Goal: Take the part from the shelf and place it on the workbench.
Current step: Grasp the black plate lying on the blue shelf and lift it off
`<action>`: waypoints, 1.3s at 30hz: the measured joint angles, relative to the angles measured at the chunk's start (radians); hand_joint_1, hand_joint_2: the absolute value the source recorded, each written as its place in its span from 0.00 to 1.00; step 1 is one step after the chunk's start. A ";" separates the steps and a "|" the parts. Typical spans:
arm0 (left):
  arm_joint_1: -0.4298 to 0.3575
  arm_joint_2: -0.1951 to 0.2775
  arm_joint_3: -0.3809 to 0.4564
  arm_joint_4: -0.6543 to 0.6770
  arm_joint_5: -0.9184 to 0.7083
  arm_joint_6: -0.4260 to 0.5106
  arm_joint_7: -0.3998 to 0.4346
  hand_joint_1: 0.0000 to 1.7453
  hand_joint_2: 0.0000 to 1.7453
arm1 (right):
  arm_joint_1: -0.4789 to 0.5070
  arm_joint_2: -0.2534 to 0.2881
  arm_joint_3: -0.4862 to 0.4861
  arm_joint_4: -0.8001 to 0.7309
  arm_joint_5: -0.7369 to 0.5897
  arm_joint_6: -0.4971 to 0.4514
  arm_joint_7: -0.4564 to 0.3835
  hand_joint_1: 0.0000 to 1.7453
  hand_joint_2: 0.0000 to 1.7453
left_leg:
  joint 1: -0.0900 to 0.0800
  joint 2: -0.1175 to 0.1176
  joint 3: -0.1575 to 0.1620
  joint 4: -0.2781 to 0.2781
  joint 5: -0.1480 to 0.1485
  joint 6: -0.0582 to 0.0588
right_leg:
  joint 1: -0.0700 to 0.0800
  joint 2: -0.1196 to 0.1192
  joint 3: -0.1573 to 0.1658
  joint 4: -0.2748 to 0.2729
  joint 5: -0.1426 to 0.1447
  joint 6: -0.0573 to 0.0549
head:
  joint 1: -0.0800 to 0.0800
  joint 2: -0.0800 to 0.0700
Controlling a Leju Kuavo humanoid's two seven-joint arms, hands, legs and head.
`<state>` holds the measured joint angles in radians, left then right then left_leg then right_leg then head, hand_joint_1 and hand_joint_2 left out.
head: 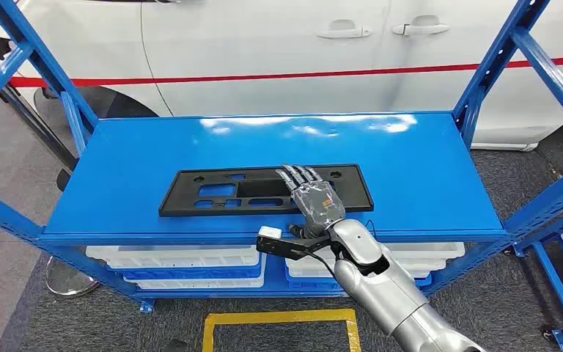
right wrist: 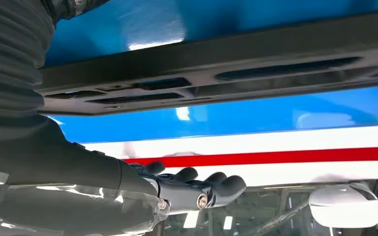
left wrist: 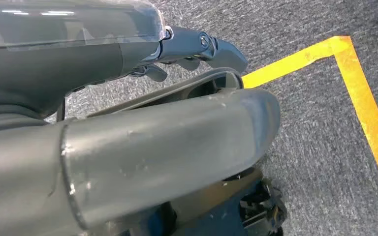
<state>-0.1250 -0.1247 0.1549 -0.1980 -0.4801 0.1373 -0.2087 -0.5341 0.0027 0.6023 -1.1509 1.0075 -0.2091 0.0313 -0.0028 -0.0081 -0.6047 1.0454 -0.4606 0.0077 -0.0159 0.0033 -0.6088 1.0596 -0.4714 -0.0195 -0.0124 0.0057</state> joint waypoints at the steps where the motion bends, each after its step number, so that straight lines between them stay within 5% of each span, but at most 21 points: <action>1: 0.000 0.000 0.000 0.000 -0.001 0.000 0.000 0.00 0.00 | -0.001 0.002 0.001 0.001 0.000 0.000 0.000 0.00 1.00 | 0.001 0.001 -0.008 0.018 -0.010 -0.003 | 0.000 0.000 0.002 0.000 -0.001 -0.002 | -0.001 0.000; 2: -0.001 0.000 0.000 0.000 -0.001 0.001 0.000 0.00 0.00 | -0.002 0.003 0.001 0.001 0.000 0.000 0.000 0.00 1.00 | 0.002 0.001 -0.017 0.036 -0.018 -0.006 | 0.000 0.000 0.003 0.000 -0.002 -0.004 | -0.001 0.000; 5: 0.000 0.000 0.000 0.000 -0.004 0.001 0.000 0.00 0.00 | -0.007 0.009 0.006 0.009 0.002 0.000 0.000 0.00 1.00 | 0.008 0.002 -0.119 0.215 -0.081 -0.019 | 0.002 -0.002 0.011 0.000 -0.011 -0.011 | -0.002 0.000; 7: 0.003 0.000 0.000 0.000 -0.006 0.001 0.001 0.00 0.00 | -0.007 0.010 0.011 0.017 0.004 0.000 0.001 0.00 1.00 | 0.009 0.002 -0.159 0.259 -0.067 -0.018 | 0.004 -0.001 0.020 0.000 -0.018 -0.012 | -0.002 0.000; 11: 0.001 0.001 0.001 0.000 -0.010 0.001 0.004 0.00 0.00 | -0.017 0.021 0.015 0.039 0.008 0.001 0.005 0.00 1.00 | -0.005 0.002 -0.065 0.028 0.066 0.011 | 0.005 0.002 0.041 -0.003 -0.033 -0.006 | -0.002 0.000; 16: 0.000 -0.001 0.003 0.000 -0.014 0.003 0.010 0.00 0.00 | -0.032 0.035 0.023 0.081 0.015 0.007 0.012 0.00 1.00 | -0.008 0.001 -0.030 -0.041 0.071 0.028 | 0.004 0.000 0.047 -0.009 -0.045 0.016 | -0.001 0.000; 18: -0.002 -0.003 0.003 0.000 -0.015 0.004 0.011 0.00 0.00 | -0.044 0.038 0.025 0.098 0.016 0.012 0.012 0.00 1.00 | -0.002 0.003 -0.017 -0.058 0.073 0.034 | 0.003 0.000 0.014 0.061 -0.085 0.021 | -0.001 0.000; 21: -0.005 -0.004 0.004 0.000 -0.020 0.006 0.013 0.00 0.00 | -0.052 0.039 0.027 0.131 0.016 0.023 0.014 0.00 1.00 | -0.003 0.003 -0.011 -0.056 0.066 0.039 | 0.002 0.000 -0.084 0.227 -0.142 0.030 | -0.001 0.000; 23: -0.003 -0.005 0.004 0.000 -0.024 0.006 0.016 0.00 0.00 | -0.060 0.043 0.027 0.158 0.015 0.032 0.015 0.00 1.00 | 0.000 0.002 -0.008 -0.049 0.058 0.035 | -0.002 -0.001 -0.094 0.217 -0.102 0.037 | -0.001 0.000; 26: -0.005 -0.008 0.004 0.000 -0.029 0.008 0.018 0.00 0.00 | -0.085 0.054 0.030 0.207 0.014 0.035 0.016 0.00 1.00 | 0.005 0.001 -0.010 -0.020 0.037 0.018 | -0.009 -0.001 -0.028 0.057 -0.011 0.041 | -0.002 0.000; 32: -0.008 -0.008 0.005 0.000 -0.033 0.010 0.018 0.00 0.00 | -0.112 0.082 0.037 0.270 0.015 0.026 0.017 0.00 1.00 | 0.008 0.002 -0.025 0.028 0.001 -0.011 | -0.005 0.002 -0.004 0.013 -0.003 0.003 | -0.002 0.000; 36: -0.005 -0.008 0.007 0.000 -0.033 0.011 0.018 0.00 0.00 | -0.120 0.089 0.038 0.297 0.008 0.026 0.021 0.00 1.00 | 0.013 0.002 -0.116 0.234 -0.100 -0.023 | -0.003 -0.002 -0.003 0.011 -0.001 -0.005 | -0.002 0.000; 38: -0.002 -0.008 0.008 0.000 -0.033 0.012 0.018 0.00 0.00 | -0.121 0.092 0.038 0.307 0.004 0.023 0.024 0.06 1.00 | 0.013 0.002 -0.117 0.245 -0.086 -0.021 | -0.001 -0.002 -0.001 0.011 -0.002 -0.005 | -0.002 0.000; 39: -0.001 -0.008 0.010 0.000 -0.033 0.013 0.018 0.00 0.00 | -0.123 0.092 0.038 0.309 0.002 0.022 0.024 0.24 1.00 | 0.013 0.002 -0.091 0.197 -0.058 -0.017 | -0.001 -0.001 0.000 0.011 -0.002 -0.005 | -0.002 0.000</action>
<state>-0.1262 -0.1331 0.1644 -0.1980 -0.5135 0.1505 -0.1904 -0.6574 0.0951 0.6405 -0.8415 1.0098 -0.1868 0.0555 0.0102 -0.0059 -0.6952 1.2426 -0.5181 -0.0089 -0.0168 0.0023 -0.6091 1.0708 -0.4729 -0.0245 -0.0141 0.0057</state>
